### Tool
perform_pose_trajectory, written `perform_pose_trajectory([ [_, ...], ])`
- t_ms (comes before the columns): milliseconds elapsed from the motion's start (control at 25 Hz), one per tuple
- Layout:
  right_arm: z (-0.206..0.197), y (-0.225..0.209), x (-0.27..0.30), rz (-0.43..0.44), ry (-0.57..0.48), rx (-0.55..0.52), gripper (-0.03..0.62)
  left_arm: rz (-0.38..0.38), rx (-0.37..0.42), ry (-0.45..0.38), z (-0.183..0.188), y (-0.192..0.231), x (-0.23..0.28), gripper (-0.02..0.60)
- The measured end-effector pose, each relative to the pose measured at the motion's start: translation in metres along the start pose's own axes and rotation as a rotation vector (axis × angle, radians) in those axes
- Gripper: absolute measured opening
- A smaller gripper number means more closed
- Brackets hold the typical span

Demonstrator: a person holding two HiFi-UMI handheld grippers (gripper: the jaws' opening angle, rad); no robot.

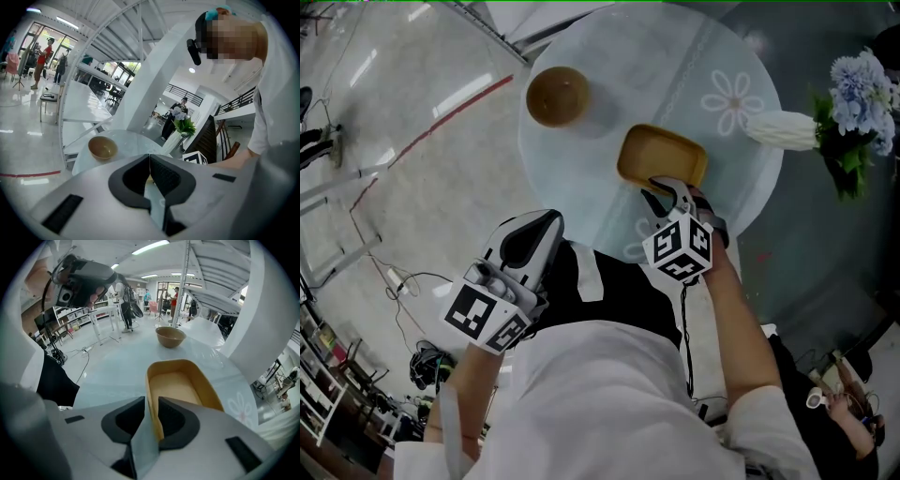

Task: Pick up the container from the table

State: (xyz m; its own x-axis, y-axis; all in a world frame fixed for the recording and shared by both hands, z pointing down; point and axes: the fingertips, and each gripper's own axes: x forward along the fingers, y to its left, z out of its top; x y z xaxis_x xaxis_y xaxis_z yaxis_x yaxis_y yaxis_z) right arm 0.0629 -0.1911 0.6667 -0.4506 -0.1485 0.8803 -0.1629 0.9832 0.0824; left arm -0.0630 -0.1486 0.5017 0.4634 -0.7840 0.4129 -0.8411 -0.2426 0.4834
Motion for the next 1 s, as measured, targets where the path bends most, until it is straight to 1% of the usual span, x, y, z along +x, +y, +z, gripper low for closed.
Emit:
perform_pose_trajectory([
  [280,0.005,0.0,-0.002,-0.033,-0.009,-0.001,0.056,-0.01,0.001,0.006,0.0,0.001,-0.002,0.021],
  [440,0.012,-0.004,-0.011,-0.054,-0.042,0.034,0.038,-0.022,0.01,0.0,0.004,-0.001,-0.001,0.021],
  [760,0.022,-0.012,-0.031,-0.073,-0.1,0.141,0.035,-0.039,0.03,-0.022,0.017,-0.007,-0.007,0.021],
  [1000,0.034,-0.017,-0.049,-0.106,-0.135,0.18,0.034,-0.055,0.054,-0.039,0.029,-0.012,-0.013,0.02],
])
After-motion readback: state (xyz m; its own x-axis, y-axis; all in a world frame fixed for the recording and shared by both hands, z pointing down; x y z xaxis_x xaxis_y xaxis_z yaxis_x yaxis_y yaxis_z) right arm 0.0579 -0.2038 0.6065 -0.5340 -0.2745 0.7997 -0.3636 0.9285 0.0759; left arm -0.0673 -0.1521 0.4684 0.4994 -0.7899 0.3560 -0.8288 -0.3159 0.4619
